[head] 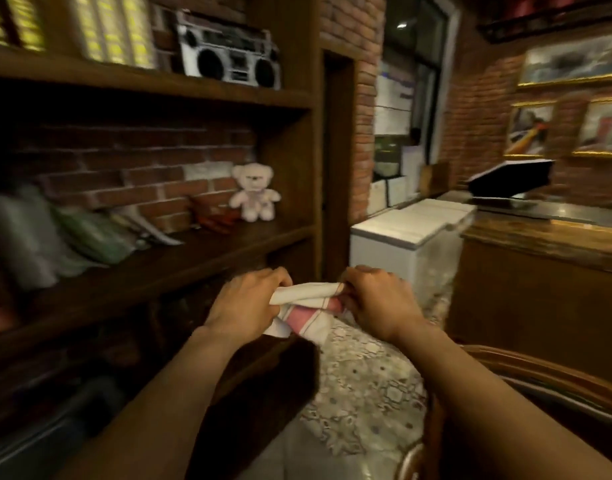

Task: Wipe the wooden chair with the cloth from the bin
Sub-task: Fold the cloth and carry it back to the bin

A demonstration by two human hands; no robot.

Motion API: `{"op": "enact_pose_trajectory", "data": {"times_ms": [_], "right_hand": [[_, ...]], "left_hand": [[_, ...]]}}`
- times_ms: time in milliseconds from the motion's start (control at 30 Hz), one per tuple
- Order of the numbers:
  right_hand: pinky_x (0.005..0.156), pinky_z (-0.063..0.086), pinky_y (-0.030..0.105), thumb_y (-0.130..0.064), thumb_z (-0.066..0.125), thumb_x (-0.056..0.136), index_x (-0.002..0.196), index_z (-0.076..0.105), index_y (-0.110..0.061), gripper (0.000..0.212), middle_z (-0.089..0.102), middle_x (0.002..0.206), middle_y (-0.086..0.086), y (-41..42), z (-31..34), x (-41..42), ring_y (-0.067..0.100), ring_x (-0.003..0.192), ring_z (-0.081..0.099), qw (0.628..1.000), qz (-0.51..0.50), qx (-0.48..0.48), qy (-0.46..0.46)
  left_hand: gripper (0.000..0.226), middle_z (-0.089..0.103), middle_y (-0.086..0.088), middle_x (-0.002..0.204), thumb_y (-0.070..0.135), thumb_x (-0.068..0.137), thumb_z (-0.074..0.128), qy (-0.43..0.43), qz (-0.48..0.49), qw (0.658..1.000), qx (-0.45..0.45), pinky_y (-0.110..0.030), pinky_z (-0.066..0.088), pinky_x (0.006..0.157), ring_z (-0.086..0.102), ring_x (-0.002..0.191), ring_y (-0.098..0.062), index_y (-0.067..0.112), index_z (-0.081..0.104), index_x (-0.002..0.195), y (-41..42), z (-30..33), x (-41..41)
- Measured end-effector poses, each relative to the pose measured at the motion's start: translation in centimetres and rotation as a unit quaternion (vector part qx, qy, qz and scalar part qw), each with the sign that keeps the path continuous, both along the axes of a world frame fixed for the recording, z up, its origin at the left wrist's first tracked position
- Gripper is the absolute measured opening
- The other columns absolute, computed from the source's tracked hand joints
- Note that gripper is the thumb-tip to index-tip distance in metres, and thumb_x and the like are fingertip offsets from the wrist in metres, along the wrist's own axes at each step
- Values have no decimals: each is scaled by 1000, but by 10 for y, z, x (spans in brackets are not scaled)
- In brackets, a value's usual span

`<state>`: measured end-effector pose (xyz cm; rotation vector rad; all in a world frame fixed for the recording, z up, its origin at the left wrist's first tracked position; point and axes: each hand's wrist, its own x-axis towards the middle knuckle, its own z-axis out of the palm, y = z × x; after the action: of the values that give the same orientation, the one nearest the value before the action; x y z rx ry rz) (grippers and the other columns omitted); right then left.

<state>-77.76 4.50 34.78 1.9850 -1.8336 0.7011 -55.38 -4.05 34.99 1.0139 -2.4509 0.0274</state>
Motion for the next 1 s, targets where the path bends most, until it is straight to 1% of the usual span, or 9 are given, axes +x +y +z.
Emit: {"op": "enact_pose_trajectory", "data": {"times_ms": [233,333,433,500,600,667,733,900,1000], "right_hand": [[67,46,39,-32,61,86,104,57,-29,19,62,105,0,-85,1,250,31,94,62,984,179,9,4],[72,47,40,-33,60,86,103,56,-30,17,61,105,0,-97,-11,352,32,96,62,967,251,31,-1],[70,46,39,-34,59,87,103,57,-30,17,62,105,-1,-99,-23,441,31,96,62,948,314,42,3],[68,41,36,-32,60,87,101,58,-30,15,62,104,-2,-99,-30,480,29,94,61,937,345,49,-2],[71,47,38,-32,61,86,99,56,-31,14,62,104,-5,-100,-40,525,26,92,61,923,380,64,-2],[70,45,37,-31,63,86,99,56,-33,14,61,102,-5,-102,-48,545,23,91,60,914,400,67,-1],[69,40,34,-30,64,87,99,56,-32,15,61,100,-6,-107,-57,559,21,90,60,905,420,66,-1],[69,43,34,-28,67,87,101,59,-32,17,62,99,-8,-134,-75,573,16,88,61,898,429,96,-8],[74,49,37,-29,67,87,101,60,-31,16,64,101,-6,-158,-90,572,17,91,61,893,433,124,-12]], "left_hand": [[40,67,6,103,25,67,68,0,161,987,9,-43,49,74,63,94,-24,33,59,104,2,3,271],[36,68,4,106,22,75,68,-14,254,967,5,-38,46,69,64,94,-27,35,59,108,22,-12,372],[33,69,6,109,27,79,70,-18,325,946,7,-36,47,69,64,95,-25,37,58,107,45,-24,454],[33,69,7,108,29,78,72,-21,359,933,17,-36,48,70,64,95,-24,38,57,106,60,-30,487],[35,68,7,108,24,79,72,-13,409,912,28,-37,49,72,65,95,-24,39,56,106,77,-41,525],[37,67,7,110,22,78,72,-14,433,901,30,-38,50,73,64,96,-24,39,55,107,85,-51,541],[36,66,7,112,23,80,71,-17,448,893,36,-40,51,75,64,96,-24,37,54,108,88,-60,552],[30,65,6,113,29,84,68,-32,471,881,45,-42,52,75,64,96,-24,37,51,108,72,-76,560],[30,64,6,111,30,85,69,-39,481,873,64,-42,52,76,64,95,-24,37,50,106,53,-89,557]]}}
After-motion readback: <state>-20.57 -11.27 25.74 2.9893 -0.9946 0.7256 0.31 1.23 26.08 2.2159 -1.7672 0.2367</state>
